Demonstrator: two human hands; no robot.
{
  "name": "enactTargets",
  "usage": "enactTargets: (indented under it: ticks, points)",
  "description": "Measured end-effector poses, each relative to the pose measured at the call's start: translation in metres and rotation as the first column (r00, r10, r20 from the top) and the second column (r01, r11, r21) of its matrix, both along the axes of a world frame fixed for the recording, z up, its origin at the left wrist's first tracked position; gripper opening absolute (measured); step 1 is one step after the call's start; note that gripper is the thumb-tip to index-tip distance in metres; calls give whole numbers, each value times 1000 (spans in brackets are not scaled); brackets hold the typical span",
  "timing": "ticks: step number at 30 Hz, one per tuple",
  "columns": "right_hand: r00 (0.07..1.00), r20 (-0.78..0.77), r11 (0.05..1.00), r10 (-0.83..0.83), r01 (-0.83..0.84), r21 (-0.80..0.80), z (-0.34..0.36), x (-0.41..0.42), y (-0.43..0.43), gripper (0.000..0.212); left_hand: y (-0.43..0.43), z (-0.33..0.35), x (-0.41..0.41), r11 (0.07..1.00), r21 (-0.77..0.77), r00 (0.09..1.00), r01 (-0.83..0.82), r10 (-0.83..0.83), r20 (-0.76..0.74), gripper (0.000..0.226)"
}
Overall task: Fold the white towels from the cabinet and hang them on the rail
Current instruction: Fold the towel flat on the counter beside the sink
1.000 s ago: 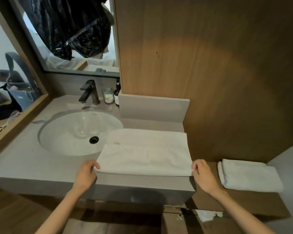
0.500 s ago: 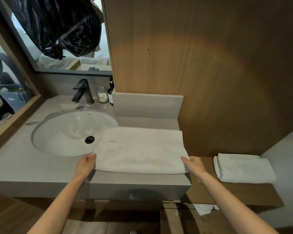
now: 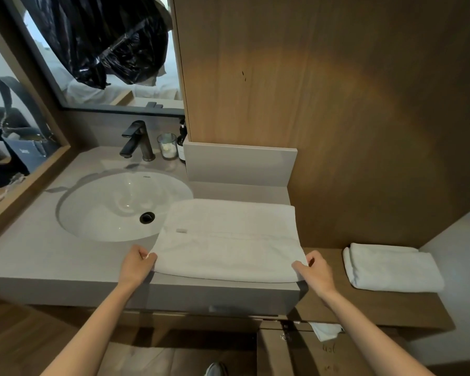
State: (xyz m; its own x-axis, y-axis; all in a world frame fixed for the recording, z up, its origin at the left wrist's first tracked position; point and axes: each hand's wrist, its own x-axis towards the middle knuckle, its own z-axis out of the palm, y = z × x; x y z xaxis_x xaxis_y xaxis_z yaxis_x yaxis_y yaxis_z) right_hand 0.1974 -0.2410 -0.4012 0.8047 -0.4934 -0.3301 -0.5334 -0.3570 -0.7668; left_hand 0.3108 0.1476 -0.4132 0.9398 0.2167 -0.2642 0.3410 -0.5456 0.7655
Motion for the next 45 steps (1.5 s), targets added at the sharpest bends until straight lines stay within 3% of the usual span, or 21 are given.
enactTargets:
  ticks: [3,5,7,9,12,14,17,23,27,33,37,41,45]
  points:
    - [999,44,997,19,-16,-70,3,3,4,54,-1,3,-1,980,178,995,89,-96,32,34]
    - [989,62,962,133,-114,-248,8,7,12,71,-8,8,0,918,369,975,142,-195,110,49]
    - [948,89,876,305,-243,-416,12,14,26,65,-28,13,1,862,466,930,200,-316,186,56]
    - [878,103,799,467,-369,-474,13,24,49,57,-55,12,1,799,522,857,298,-465,221,56]
    - [784,-33,668,619,-549,-502,4,45,92,57,-95,-4,1,641,618,747,455,-653,127,54]
    - [760,-199,595,619,-619,-512,-15,57,116,60,-112,-18,-1,564,641,721,520,-692,23,52]
    - [745,-273,532,608,-638,-557,-42,57,125,65,-110,-36,-7,510,652,665,561,-747,11,52]
    - [735,-224,483,640,-612,-627,-52,44,85,61,-69,-47,-4,476,720,711,504,-702,-34,57]
    - [745,-287,459,602,-618,-638,-54,37,57,71,-52,-51,-2,529,688,728,496,-686,3,58]
    - [696,-370,406,616,-683,-608,-48,25,35,83,-40,-51,-2,481,704,693,522,-721,-22,63]
    - [629,-381,339,678,-727,-597,-45,16,31,100,-35,-47,-8,415,713,642,566,-764,-66,84]
    - [599,-418,287,683,-747,-600,-42,4,24,90,-30,-43,-18,329,707,569,625,-813,-125,103]
    - [580,-399,302,711,-764,-571,-32,-7,18,83,-26,-40,-33,365,662,583,655,-801,-135,86]
